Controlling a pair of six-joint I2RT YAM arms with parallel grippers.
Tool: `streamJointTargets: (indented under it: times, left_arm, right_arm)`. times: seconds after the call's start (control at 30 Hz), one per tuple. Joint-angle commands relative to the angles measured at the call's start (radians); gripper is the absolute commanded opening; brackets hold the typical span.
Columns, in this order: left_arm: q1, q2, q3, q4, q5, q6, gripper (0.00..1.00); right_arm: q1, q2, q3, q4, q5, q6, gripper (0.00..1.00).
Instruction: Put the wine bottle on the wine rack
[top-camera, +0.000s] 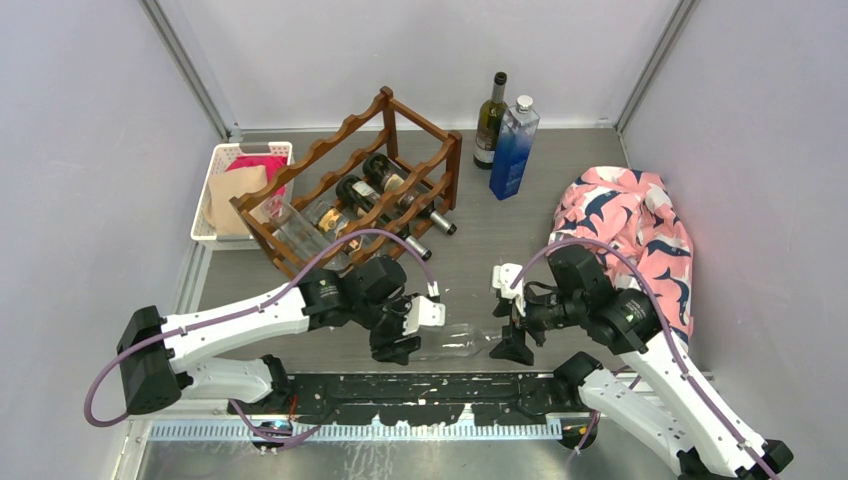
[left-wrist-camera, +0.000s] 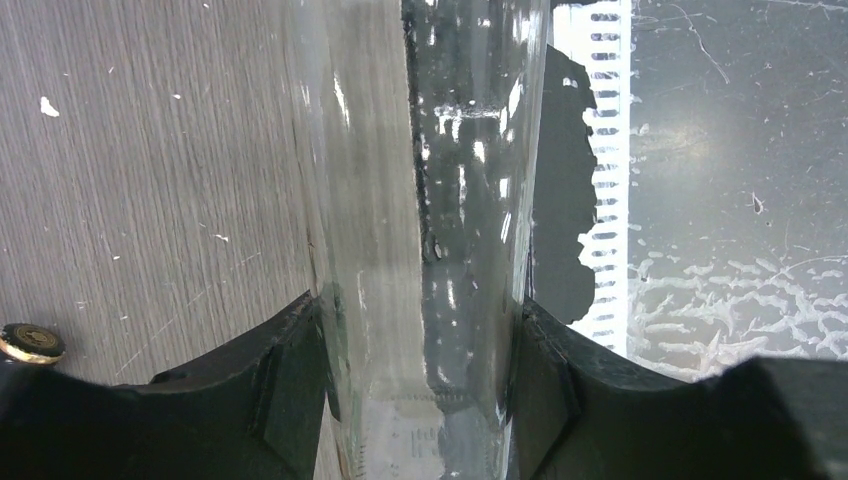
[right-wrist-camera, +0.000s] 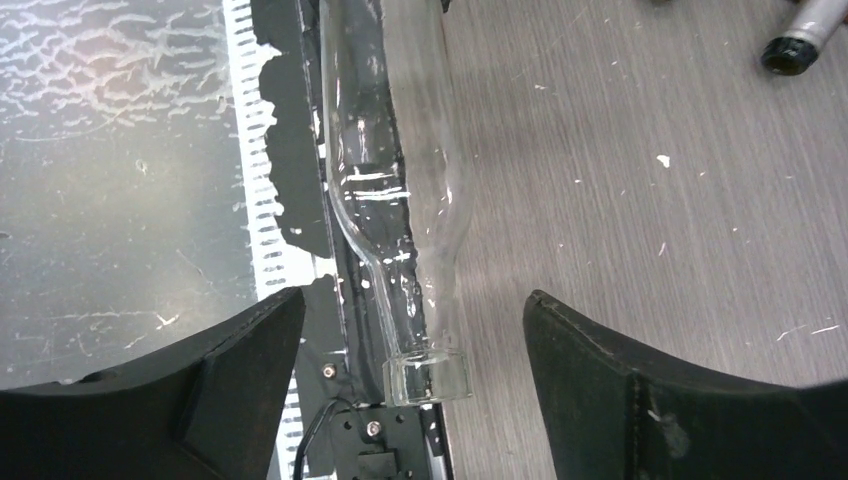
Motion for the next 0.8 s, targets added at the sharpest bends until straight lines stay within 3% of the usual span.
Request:
streamJointTargets:
  times: [0.0, 0.77]
  left_arm:
    - [0.005, -0.005, 0.076, 0.03, 0.034, 0.034, 0.0]
    - [0.006, 0.0, 0.097, 0.023, 0.072, 0.044, 0.0]
  right_arm:
    - [0.017, 0.02, 0.017, -0.022, 0.005, -0.046, 0.81]
    - [0.15, 0.124, 0.001, 0.024, 0.076, -0.079, 0.5]
